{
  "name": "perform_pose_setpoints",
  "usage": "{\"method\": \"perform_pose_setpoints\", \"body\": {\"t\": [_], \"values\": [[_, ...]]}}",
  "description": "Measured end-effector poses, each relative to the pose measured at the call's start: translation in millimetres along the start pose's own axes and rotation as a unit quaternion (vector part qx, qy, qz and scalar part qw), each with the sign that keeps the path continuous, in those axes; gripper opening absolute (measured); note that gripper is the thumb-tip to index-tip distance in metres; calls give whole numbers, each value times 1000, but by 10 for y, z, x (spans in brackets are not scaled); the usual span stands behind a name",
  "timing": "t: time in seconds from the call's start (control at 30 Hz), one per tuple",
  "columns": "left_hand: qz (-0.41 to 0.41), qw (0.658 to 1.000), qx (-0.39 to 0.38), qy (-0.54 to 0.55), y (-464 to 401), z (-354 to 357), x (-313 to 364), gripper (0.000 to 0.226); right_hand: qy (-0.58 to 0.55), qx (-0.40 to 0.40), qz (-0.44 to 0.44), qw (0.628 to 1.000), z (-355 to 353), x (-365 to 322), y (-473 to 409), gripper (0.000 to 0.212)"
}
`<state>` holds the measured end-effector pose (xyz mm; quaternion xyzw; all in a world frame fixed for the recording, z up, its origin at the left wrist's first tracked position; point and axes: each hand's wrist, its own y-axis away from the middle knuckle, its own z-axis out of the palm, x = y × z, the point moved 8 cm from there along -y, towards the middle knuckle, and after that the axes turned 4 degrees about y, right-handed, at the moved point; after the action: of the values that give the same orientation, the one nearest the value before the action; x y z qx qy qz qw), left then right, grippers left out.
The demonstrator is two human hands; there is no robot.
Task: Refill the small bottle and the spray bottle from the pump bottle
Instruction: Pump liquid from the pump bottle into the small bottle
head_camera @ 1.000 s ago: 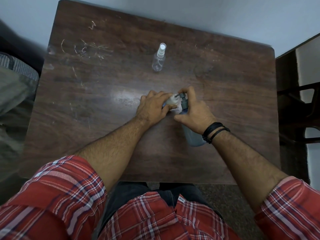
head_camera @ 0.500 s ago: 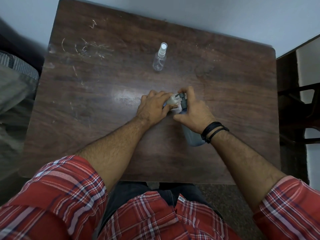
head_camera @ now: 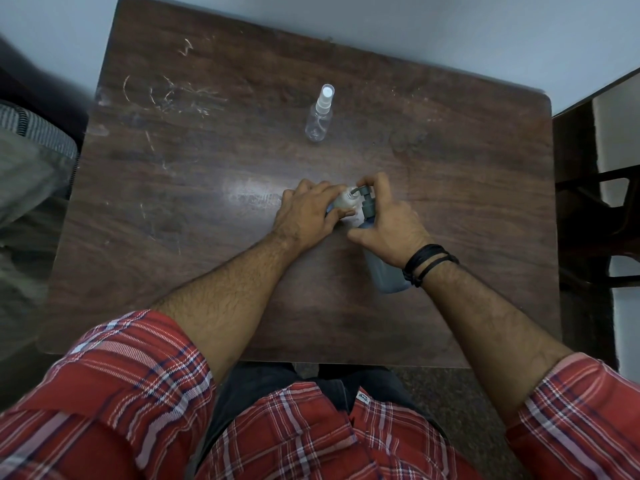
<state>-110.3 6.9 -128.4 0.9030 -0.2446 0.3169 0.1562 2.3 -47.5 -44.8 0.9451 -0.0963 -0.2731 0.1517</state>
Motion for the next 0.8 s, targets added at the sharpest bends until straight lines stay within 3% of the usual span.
{"method": "perform_pose_setpoints", "body": {"t": [0.2,0.4,0.8], "values": [[-2,1000,-5,-4,-6,10,-9,47,7,-1,-4,1000,25,12,28,67],[0,1000,0,1,1,8,3,45,-4,3,-3,1000,8,-9,6,56],[-3,1000,-5,1,-1,13,-9,48,3,8,1,1000,27,18,47,67]]}}
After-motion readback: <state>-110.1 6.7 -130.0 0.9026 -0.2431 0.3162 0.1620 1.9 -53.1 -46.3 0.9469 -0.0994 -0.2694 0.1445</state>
